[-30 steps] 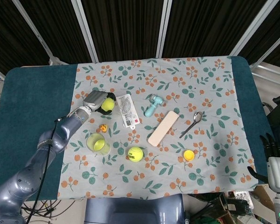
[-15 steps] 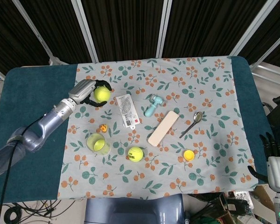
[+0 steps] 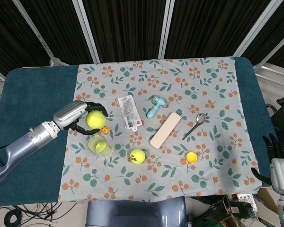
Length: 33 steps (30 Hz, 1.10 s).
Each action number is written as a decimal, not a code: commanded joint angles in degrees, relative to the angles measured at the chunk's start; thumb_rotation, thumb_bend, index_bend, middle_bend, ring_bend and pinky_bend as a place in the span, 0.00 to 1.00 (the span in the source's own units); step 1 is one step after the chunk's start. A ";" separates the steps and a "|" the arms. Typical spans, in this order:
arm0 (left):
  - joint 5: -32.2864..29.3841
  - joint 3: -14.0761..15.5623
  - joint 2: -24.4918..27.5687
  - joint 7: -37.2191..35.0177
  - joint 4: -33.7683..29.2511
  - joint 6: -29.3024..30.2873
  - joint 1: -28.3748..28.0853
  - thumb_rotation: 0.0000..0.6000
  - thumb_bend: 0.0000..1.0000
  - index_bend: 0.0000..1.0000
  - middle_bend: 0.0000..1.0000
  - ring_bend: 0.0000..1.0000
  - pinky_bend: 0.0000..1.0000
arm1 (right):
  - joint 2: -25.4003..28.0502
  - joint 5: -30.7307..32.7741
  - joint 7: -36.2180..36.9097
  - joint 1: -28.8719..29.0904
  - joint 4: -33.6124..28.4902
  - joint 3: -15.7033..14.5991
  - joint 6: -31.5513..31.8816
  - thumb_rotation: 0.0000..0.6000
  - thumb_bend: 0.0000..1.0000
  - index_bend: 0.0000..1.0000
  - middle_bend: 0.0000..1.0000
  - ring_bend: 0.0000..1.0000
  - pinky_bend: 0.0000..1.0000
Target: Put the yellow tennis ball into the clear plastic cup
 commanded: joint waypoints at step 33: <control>7.89 6.11 -0.09 -0.27 -0.69 -7.64 -1.98 1.00 0.14 0.17 0.16 0.04 0.15 | -0.12 -0.43 0.89 -0.01 0.37 0.11 0.33 1.00 0.10 0.01 0.00 0.11 0.26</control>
